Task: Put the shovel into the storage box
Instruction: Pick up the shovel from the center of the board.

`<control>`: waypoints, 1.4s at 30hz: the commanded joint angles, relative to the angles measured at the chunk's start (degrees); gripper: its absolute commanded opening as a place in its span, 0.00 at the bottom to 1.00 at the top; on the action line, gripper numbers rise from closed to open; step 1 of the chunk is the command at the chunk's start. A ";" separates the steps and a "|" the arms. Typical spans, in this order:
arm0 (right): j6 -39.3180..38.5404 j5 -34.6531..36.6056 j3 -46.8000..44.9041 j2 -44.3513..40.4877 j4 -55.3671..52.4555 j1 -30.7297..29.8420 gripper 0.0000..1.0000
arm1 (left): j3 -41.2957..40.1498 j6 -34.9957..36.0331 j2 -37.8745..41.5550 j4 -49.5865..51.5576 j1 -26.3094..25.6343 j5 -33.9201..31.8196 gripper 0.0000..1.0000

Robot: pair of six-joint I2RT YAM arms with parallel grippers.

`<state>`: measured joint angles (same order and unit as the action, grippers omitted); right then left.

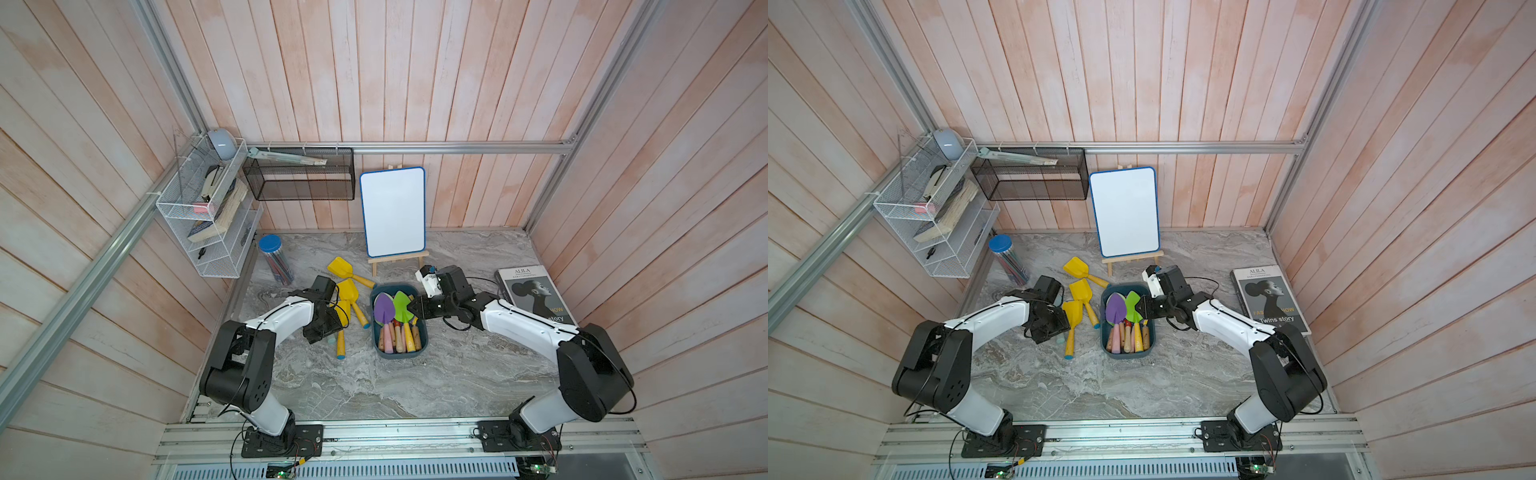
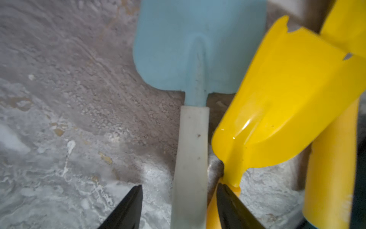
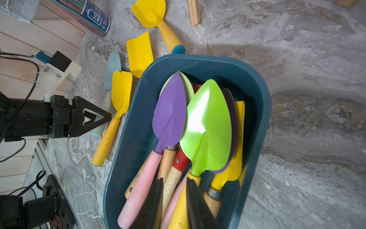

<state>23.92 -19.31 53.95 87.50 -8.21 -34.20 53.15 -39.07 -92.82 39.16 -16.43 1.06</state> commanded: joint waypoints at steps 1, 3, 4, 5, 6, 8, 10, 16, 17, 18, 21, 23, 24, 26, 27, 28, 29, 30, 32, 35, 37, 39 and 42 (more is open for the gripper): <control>0.64 0.93 -1.22 -1.59 -0.01 -0.25 0.25 | -0.95 0.49 -0.77 -2.23 0.28 -0.25 0.58; 0.82 0.94 -1.60 -1.72 0.22 -0.26 0.25 | -1.03 0.39 -0.79 -2.34 0.46 -0.39 0.52; 0.92 0.92 -1.80 -1.77 0.24 -0.26 0.25 | -1.04 0.38 -0.77 -2.39 0.51 -0.52 0.49; 1.00 0.87 -1.88 -1.79 0.42 -0.24 0.25 | -1.03 0.40 -0.89 -2.45 0.51 -0.62 0.47; 1.04 0.85 -1.94 -1.81 0.46 -0.26 0.24 | -1.11 0.33 -1.00 -2.50 0.49 -0.78 0.42; 1.13 0.77 -2.00 -1.81 0.61 -0.29 0.24 | -1.24 0.31 -1.29 -2.54 0.50 -1.01 0.33; 1.21 0.77 -2.05 -1.98 0.61 -0.43 0.24 | -1.38 0.14 -1.65 -2.51 0.55 -1.06 0.26; 1.28 1.06 -2.37 -2.99 0.43 -0.50 0.23 | -1.73 -0.48 -1.59 -2.21 0.60 -1.80 0.07; 1.22 1.07 -2.37 -3.17 0.40 -0.52 0.23 | -1.65 -0.57 -1.20 -2.14 0.61 -2.06 0.06; 1.22 1.01 -2.40 -3.30 0.43 -0.48 0.23 | -1.59 -0.57 -0.79 -1.82 0.65 -2.24 0.06; 1.30 0.81 -2.29 -3.56 0.60 -0.48 0.23 | -0.79 -0.49 1.35 -0.02 0.61 -2.55 0.04; 1.40 0.25 -2.11 -3.39 1.02 -0.45 0.23 | -0.03 -0.16 3.62 1.42 0.65 -2.02 0.03; 1.48 -0.07 -1.98 -3.31 1.21 -0.52 0.23 | 0.30 0.23 5.00 1.85 0.56 -1.32 0.02; 1.74 -1.28 -1.75 -3.13 2.29 -0.48 0.23 | 1.17 1.30 7.97 3.29 0.41 0.30 0.01; 1.92 -1.87 -1.67 -3.00 2.82 -0.51 0.23 | 1.69 1.61 9.11 4.10 0.18 0.58 0.01; 2.05 -2.54 -1.48 -2.79 3.41 -0.51 0.23 | 2.27 2.01 10.67 5.13 -0.16 0.86 0.00; 2.16 -3.28 -1.19 -2.54 3.95 -0.51 0.23 | 2.84 2.31 12.23 6.01 -0.56 0.95 0.00; 2.25 -3.86 -1.00 -2.32 4.44 -0.52 0.23 | 3.18 2.56 13.58 6.54 -0.90 1.32 0.00; 2.62 -5.44 -0.52 -1.79 5.63 -0.57 0.23 | 4.02 3.12 16.59 7.10 -1.83 2.70 0.00; 3.42 -8.02 0.10 -1.16 8.18 -0.64 0.23 | 5.11 3.78 19.80 7.27 -3.46 5.05 0.00; 4.60 -10.01 0.58 -0.85 10.81 -0.79 0.24 | 5.80 4.53 21.22 6.69 -4.63 7.53 0.00; 5.89 -11.54 1.07 -0.51 13.37 -0.87 0.25 | 6.31 5.27 21.89 5.69 -6.16 10.17 0.00; 7.65 -12.83 2.32 0.08 16.28 -1.00 0.27 | 6.46 6.10 21.90 3.57 -8.24 14.10 0.00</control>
<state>29.17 -28.75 53.63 86.74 2.57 -34.79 58.13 -35.05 -71.20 44.88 -23.35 10.00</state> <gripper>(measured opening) 0.267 0.275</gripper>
